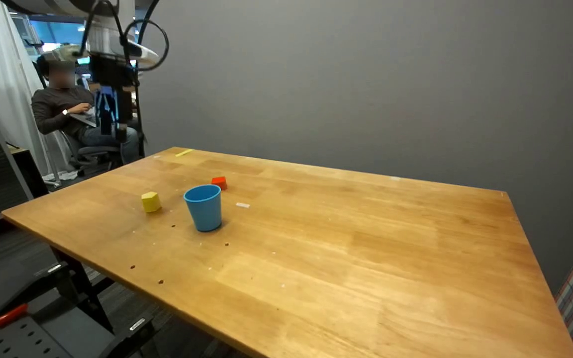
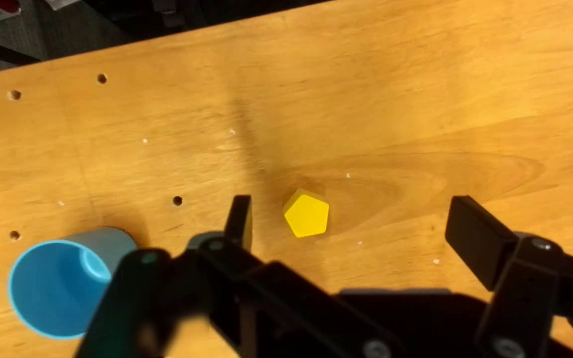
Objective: Put the yellow cube in the cup
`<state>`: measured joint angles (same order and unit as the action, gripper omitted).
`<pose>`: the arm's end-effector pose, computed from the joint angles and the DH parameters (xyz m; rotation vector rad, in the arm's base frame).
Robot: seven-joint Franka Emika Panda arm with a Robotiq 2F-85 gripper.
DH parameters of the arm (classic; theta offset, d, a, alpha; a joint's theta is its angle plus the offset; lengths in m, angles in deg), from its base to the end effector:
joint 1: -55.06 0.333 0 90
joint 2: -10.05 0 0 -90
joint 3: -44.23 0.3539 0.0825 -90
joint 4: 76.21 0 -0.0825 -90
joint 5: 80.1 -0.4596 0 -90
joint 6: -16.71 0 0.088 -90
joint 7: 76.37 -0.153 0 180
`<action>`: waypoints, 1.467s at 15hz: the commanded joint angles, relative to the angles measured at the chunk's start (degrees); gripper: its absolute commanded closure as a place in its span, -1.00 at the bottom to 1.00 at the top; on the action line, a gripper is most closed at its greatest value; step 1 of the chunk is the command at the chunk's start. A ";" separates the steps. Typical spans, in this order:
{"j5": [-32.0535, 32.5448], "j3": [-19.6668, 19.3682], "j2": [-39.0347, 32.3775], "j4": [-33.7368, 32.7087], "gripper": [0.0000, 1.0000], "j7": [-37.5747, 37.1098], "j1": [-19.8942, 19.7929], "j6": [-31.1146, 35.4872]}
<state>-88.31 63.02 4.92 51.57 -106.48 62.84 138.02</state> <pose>0.4975 0.2639 0.2617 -3.0784 0.2266 0.3766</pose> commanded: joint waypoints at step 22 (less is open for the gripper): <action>20.28 -12.71 -19.94 -0.13 -0.50 -9.99 16.14 21.57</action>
<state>-69.51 51.60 -14.02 53.30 -116.50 77.70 158.98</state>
